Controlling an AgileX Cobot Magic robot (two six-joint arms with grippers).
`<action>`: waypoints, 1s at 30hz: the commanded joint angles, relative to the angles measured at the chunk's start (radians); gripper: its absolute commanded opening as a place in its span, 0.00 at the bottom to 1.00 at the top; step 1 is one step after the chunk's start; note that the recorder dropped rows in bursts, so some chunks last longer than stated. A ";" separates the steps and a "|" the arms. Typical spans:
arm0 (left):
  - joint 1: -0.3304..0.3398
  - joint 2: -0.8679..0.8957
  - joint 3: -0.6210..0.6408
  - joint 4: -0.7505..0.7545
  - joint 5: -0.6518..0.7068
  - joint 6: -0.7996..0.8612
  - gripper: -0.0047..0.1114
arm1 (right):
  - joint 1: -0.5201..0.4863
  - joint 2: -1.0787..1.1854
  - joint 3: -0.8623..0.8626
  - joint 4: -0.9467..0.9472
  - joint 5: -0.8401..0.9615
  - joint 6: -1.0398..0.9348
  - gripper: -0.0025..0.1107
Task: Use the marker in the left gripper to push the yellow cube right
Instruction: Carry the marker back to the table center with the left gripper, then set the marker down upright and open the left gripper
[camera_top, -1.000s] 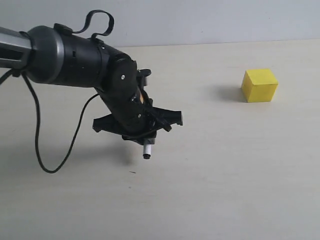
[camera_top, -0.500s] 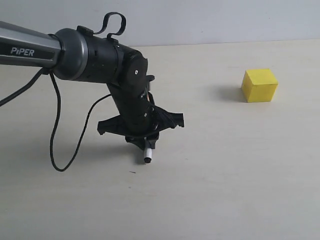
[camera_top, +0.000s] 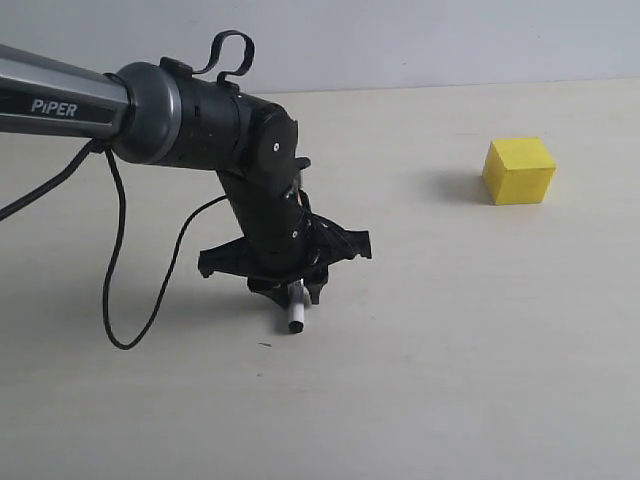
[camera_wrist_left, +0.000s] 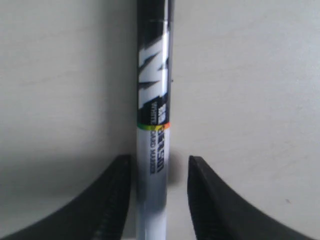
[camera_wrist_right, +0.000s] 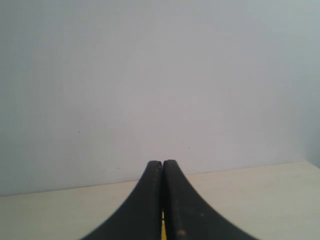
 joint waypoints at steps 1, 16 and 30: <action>0.005 -0.016 -0.001 -0.005 0.011 0.016 0.48 | -0.003 -0.007 0.005 -0.003 0.000 -0.002 0.02; -0.233 -0.629 0.281 0.416 -0.194 -0.031 0.04 | -0.003 -0.007 0.005 -0.005 0.000 -0.002 0.02; -0.351 -0.912 0.377 0.416 -0.089 -0.008 0.04 | -0.003 -0.007 0.005 -0.003 0.000 -0.005 0.02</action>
